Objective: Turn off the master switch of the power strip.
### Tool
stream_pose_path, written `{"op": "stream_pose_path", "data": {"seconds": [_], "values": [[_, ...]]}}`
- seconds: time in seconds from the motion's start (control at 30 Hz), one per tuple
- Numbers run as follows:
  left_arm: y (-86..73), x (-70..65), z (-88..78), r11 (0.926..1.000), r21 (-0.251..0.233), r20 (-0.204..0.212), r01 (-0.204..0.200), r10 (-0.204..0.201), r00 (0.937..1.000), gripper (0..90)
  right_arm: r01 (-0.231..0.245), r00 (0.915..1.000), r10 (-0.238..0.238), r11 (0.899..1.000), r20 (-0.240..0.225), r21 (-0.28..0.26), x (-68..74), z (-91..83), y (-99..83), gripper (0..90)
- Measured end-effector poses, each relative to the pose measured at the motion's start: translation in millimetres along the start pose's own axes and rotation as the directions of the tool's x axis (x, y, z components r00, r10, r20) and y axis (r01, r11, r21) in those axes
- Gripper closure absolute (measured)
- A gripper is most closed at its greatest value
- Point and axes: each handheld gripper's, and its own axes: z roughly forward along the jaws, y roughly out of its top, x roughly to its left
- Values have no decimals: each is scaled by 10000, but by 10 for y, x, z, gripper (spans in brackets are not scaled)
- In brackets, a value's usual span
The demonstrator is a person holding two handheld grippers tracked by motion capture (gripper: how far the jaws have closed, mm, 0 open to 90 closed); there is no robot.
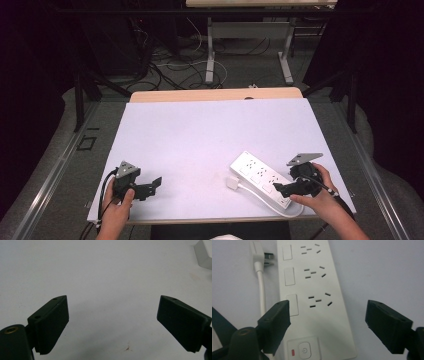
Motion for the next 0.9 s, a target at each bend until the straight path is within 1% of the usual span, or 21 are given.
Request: {"op": "stream_pose_path", "data": {"seconds": [0.03,0.07,0.1,0.13,0.2,0.33,0.47,0.5,0.57,0.77,0.8,0.87,0.9], "values": [[0,1,-1,10000,7,0,-16,16,10000,106,-153,9999,153,9999,74,-18,-12,-7,6,156],[1,8,-5,9999,75,-1,-104,104,9999,106,-244,9997,244,9997,7,-31,-28,-12,11,153],[1,8,-6,9999,77,-1,-107,107,9999,106,-251,9997,251,9997,16,-41,-51,-22,15,152],[1,8,-7,9999,99,-1,-94,94,10000,106,-392,9992,392,9992,49,-37,-66,-28,19,142],[1,5,-2,10000,11,-12,-43,43,10000,106,-362,9992,364,9993,172,-133,-113,-35,23,98],[0,5,-3,10000,-3,-15,-24,24,10000,106,-751,9969,757,9968,219,-285,-189,-60,22,84],[0,3,-3,10000,-56,-17,19,-19,10000,106,-1002,9943,1017,9939,311,-471,-249,-75,16,9],[3,9,-12,10000,59,4,-52,52,10000,106,-1033,9937,1054,9933,381,-523,-263,-78,14,0],[3,11,-12,10000,43,2,-28,28,10000,106,-1158,9920,1187,9912,438,-639,-293,-81,9,0],[3,11,-13,10000,12,-39,-3,3,10000,106,-1299,9873,1373,9873,798,-913,-402,-98,0,0],[3,10,-10,10000,-54,-47,26,-26,10000,106,-1353,9860,1437,9860,847,-973,-420,-99,-3,0],[3,15,-12,10000,-35,-32,22,-22,10000,106,-1566,9830,1652,9821,797,-1050,-449,-97,-8,0],[3,14,-13,10000,-23,-40,38,-39,10000,106,-1593,9829,1682,9809,751,-1118,-466,-96,-13,0]]}}
